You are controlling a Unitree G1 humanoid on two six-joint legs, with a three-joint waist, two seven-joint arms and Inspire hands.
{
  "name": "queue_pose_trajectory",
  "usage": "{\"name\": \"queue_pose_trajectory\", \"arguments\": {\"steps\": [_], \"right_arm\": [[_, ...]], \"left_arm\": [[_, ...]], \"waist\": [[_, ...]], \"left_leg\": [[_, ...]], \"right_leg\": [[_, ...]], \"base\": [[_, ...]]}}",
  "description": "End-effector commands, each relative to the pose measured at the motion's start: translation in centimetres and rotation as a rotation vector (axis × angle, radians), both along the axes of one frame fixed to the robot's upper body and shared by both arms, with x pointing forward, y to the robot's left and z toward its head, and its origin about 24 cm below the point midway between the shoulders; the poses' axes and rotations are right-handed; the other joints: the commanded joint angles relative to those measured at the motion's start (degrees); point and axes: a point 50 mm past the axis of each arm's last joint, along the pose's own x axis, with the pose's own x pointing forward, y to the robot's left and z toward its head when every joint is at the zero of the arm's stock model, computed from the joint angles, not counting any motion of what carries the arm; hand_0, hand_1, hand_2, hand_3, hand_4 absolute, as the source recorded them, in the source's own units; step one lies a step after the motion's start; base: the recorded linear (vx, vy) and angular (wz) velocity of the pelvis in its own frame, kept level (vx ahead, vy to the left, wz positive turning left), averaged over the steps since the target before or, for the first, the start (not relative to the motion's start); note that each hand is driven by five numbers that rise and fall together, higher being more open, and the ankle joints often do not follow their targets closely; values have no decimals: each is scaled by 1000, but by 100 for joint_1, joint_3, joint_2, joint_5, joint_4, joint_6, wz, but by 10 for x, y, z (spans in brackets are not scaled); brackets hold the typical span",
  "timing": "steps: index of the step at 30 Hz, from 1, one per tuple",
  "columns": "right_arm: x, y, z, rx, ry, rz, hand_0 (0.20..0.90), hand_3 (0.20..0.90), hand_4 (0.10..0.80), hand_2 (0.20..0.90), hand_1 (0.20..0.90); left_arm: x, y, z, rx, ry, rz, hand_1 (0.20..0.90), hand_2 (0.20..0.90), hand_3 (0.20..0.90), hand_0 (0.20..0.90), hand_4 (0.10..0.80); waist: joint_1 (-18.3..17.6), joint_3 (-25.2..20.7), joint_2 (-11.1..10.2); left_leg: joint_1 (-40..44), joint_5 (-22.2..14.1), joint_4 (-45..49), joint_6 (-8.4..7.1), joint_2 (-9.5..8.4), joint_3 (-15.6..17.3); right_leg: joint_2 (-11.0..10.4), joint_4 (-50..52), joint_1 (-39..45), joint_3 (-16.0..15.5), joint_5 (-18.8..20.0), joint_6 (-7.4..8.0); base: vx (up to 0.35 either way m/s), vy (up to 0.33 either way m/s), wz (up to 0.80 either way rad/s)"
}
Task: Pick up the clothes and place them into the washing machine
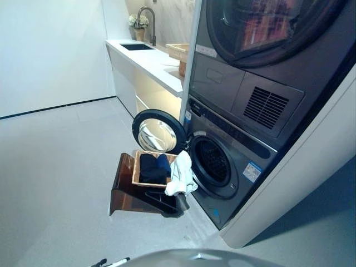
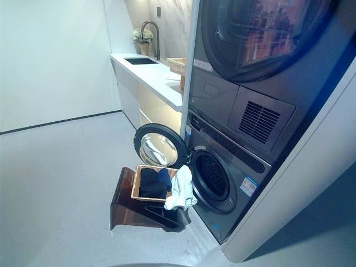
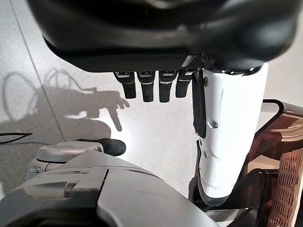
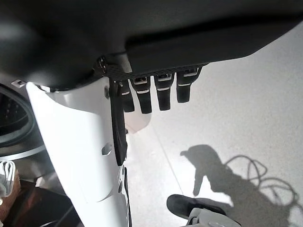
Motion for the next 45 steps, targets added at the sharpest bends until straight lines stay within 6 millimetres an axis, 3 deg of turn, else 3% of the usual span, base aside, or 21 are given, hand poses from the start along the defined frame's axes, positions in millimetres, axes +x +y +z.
{"name": "queue_pose_trajectory", "arguments": {"steps": [1,30,35,39,42,45], "right_arm": [[41,-16,7,-49,-93,11,900,900,800,900,900],[43,-12,6,-39,-92,33,900,900,800,900,900],[53,-9,7,-35,-122,52,900,900,800,900,900],[74,-3,10,-17,-193,81,900,900,800,900,900],[78,2,11,-5,-212,92,900,900,800,900,900],[75,-7,12,-29,-220,48,900,900,800,900,900]], "left_arm": [[35,-19,-2,-33,-67,-58,900,900,900,900,800],[33,-20,-3,-36,-65,-24,900,900,900,900,800],[40,-19,-2,-29,-80,-29,900,900,900,900,800],[47,-13,0,-6,-100,-22,900,900,900,900,800],[54,-9,2,9,-119,-25,900,900,900,900,800],[76,-17,5,6,-183,-58,900,900,900,900,800]], "waist": [[6,158,128],[4,214,194],[-12,285,216],[-42,490,198],[34,642,-7],[82,1019,-159]], "left_leg": [[218,-479,-7,-199,-267,8],[195,-462,-7,-192,-285,-25],[187,-456,-7,-173,-241,-17],[73,-344,-7,-185,-83,49],[-379,-569,920,-227,27,77],[-1272,-622,2345,-267,-54,-27]], "right_leg": [[12,3,412,-38,-434,268],[0,4,396,-66,-426,260],[54,373,195,-43,-530,207],[272,949,-282,94,-717,130],[380,1119,-384,177,-793,46],[302,1099,-284,-24,-785,-24]], "base": [[0,0,0],[0,0,0],[-11,-15,0],[-71,-93,-3],[5,-203,-12],[-34,-165,5]]}}
